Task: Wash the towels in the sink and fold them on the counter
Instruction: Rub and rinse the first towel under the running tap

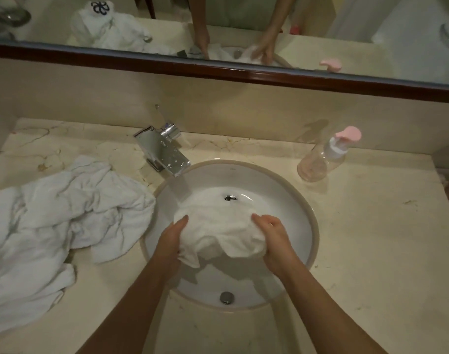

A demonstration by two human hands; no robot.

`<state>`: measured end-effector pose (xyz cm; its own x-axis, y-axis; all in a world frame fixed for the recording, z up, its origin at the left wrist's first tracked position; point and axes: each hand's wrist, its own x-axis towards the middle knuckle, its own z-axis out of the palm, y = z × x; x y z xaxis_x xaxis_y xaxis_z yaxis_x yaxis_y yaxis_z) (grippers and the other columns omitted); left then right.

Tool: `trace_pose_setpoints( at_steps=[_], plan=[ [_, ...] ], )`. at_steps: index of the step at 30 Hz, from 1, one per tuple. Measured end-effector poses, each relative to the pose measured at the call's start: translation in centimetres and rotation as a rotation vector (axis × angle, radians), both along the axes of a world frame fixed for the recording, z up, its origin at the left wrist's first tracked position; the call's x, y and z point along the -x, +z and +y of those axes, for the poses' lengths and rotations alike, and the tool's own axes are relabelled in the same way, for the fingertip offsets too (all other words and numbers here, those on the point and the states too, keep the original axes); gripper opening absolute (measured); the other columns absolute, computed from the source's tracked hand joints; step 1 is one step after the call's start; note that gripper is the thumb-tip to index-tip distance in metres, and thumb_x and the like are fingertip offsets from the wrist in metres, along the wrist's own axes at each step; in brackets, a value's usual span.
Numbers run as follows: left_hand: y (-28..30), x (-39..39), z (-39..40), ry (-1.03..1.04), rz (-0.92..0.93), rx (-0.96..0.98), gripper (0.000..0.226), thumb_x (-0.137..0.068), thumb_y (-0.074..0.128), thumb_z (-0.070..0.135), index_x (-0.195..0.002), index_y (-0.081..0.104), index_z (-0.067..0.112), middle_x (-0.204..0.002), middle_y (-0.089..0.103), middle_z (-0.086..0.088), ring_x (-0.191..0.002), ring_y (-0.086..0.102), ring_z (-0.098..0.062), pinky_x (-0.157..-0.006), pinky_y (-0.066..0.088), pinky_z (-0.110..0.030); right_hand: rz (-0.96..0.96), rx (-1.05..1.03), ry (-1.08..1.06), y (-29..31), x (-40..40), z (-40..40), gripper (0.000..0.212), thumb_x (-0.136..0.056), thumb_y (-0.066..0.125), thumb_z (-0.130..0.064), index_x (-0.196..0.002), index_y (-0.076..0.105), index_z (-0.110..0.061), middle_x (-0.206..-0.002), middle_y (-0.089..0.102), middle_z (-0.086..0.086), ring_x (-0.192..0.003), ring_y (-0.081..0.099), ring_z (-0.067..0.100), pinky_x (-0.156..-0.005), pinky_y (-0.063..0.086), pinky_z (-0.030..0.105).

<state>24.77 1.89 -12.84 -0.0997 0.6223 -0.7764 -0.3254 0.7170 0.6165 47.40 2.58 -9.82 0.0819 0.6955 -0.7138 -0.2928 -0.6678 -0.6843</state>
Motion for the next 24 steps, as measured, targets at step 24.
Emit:
trace_pose_setpoints(
  at_steps=[24],
  plan=[
    [5.0,-6.0,2.4,-0.272,0.480,-0.062,0.055,-0.105,0.028,0.047,-0.111,0.067,0.008,-0.113,0.069,-0.016,-0.105,0.064,-0.031,-0.099,0.048,-0.041,-0.317,-0.110,0.386,3.0,6.5,0.7,0.012,-0.100,0.047,-0.018,-0.089,0.050,-0.017,-0.073,0.051,-0.005,-0.062,0.047,0.010,-0.051,0.039,0.017]
  ],
)
